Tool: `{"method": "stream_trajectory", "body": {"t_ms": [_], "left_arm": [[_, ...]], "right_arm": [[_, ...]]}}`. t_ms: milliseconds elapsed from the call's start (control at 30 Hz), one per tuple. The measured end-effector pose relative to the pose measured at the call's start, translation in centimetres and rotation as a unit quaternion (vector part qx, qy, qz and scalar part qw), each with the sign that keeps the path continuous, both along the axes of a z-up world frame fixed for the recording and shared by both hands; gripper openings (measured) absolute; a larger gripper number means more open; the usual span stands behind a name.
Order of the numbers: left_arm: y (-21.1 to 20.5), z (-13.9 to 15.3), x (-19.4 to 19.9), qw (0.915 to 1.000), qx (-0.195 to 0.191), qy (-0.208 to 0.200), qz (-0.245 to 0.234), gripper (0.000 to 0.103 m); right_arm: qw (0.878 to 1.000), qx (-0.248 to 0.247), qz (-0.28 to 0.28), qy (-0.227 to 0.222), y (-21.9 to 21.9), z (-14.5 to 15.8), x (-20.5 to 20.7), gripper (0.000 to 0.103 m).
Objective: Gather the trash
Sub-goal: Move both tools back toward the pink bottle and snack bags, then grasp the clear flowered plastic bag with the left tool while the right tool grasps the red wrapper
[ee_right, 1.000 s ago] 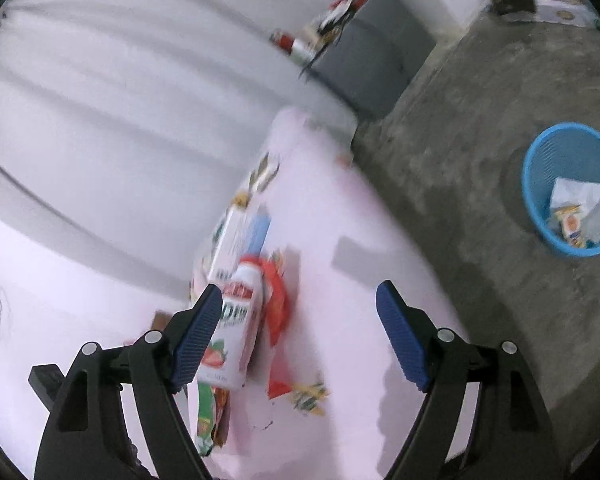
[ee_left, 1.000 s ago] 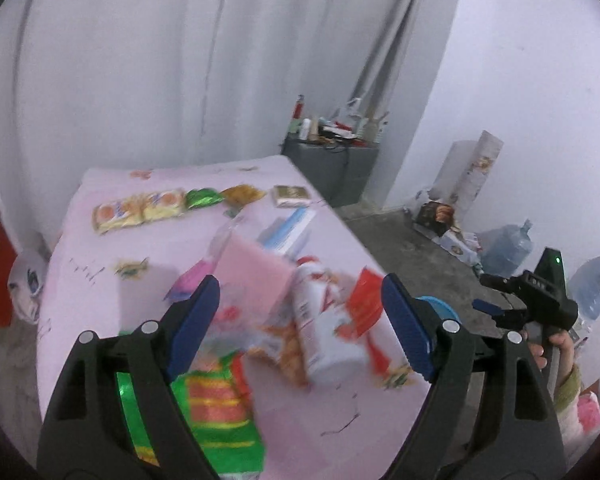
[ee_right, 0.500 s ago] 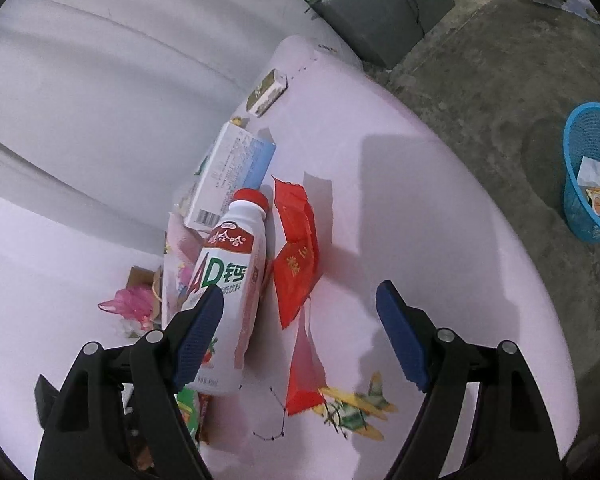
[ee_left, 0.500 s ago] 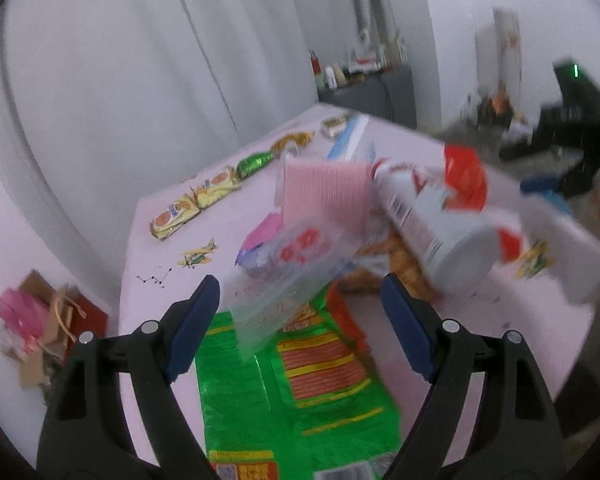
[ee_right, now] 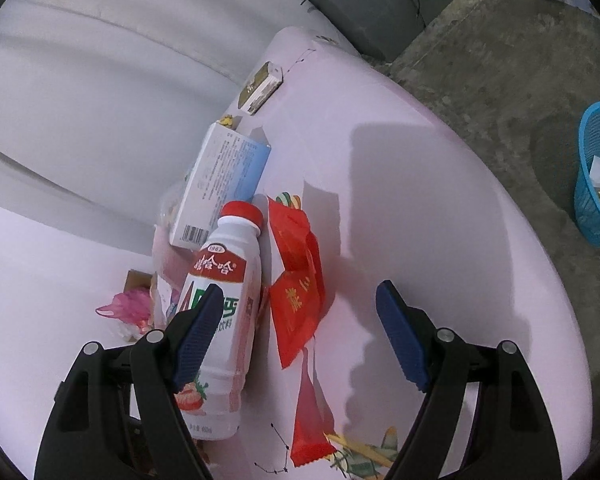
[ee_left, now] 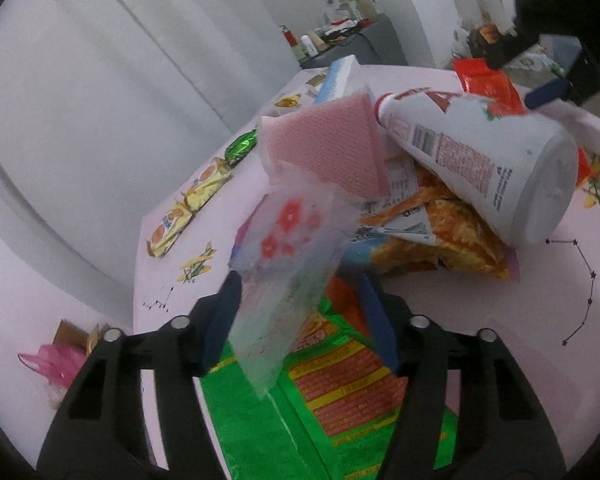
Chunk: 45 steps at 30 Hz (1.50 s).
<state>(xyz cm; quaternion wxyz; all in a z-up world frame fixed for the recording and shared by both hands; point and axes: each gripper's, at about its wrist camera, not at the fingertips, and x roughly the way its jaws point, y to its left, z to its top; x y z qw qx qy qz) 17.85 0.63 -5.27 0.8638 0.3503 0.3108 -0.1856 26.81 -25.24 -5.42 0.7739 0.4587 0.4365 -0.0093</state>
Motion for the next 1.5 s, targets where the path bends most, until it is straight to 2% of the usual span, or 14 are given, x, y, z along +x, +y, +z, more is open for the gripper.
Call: {"method": "stream_trajectory", "body": {"t_ms": [33, 100, 200, 333, 467, 633, 667, 700, 767, 867, 1067, 1267, 1367, 1500], "left_arm": [[-0.1, -0.1, 0.0, 1.0000, -0.001, 0.003, -0.001, 0.047], [0.1, -0.3, 0.3, 0.9998, -0.011, 0.014, 0.003, 0.030], [0.8, -0.2, 0.8, 0.9988, -0.037, 0.026, 0.019, 0.019], [1.8, 0.7, 0.9, 0.9953, -0.077, 0.056, 0.017, 0.018], [3.6, 2.6, 1.6, 0.9802, -0.160, 0.114, 0.024, 0.018], [4.9, 4.3, 3.1, 0.9648, -0.218, 0.142, 0.035, 0.018], [4.8, 4.5, 3.0, 0.9642, -0.220, 0.143, 0.034, 0.024], [4.5, 4.6, 3.1, 0.9650, -0.217, 0.143, 0.033, 0.039], [3.5, 4.7, 3.2, 0.9722, -0.195, 0.125, 0.032, 0.054], [1.7, 3.8, 3.8, 0.9810, -0.147, 0.122, 0.032, 0.057], [0.9, 2.8, 6.1, 0.9701, -0.167, 0.159, 0.076, 0.067], [1.1, 1.5, 7.8, 0.9588, -0.170, 0.181, 0.137, 0.067], [1.4, 1.2, 7.9, 0.9523, -0.185, 0.192, 0.148, 0.060], [1.5, 1.2, 7.8, 0.9492, -0.196, 0.194, 0.152, 0.041]], "right_arm": [[1.000, 0.003, 0.001, 0.000, 0.0, -0.1, 0.1, 0.076], [1.000, 0.007, 0.002, 0.000, 0.0, -0.3, 0.3, 0.075], [1.000, 0.007, 0.005, -0.002, 0.1, -0.3, 0.3, 0.074], [1.000, 0.011, 0.007, -0.005, 0.1, -0.3, 0.1, 0.074], [1.000, 0.014, 0.006, -0.010, 0.1, -0.3, 0.0, 0.072], [1.000, 0.027, 0.004, -0.011, -0.1, -0.6, 0.0, 0.071], [1.000, 0.028, 0.004, -0.012, 0.0, -0.6, 0.0, 0.071], [1.000, 0.028, 0.005, -0.012, 0.0, -0.6, 0.0, 0.071], [0.999, 0.030, 0.005, -0.014, -0.1, -0.6, 0.0, 0.071], [0.999, 0.033, 0.004, -0.015, -0.1, -0.8, 0.1, 0.071], [0.999, 0.032, 0.007, -0.017, -0.1, -0.8, 0.2, 0.071], [0.999, 0.032, 0.008, -0.019, 0.0, -0.8, 0.3, 0.071], [0.999, 0.032, 0.007, -0.021, 0.0, -0.8, 0.3, 0.071], [0.999, 0.036, 0.004, -0.021, 0.0, -0.9, 0.4, 0.066]]}}
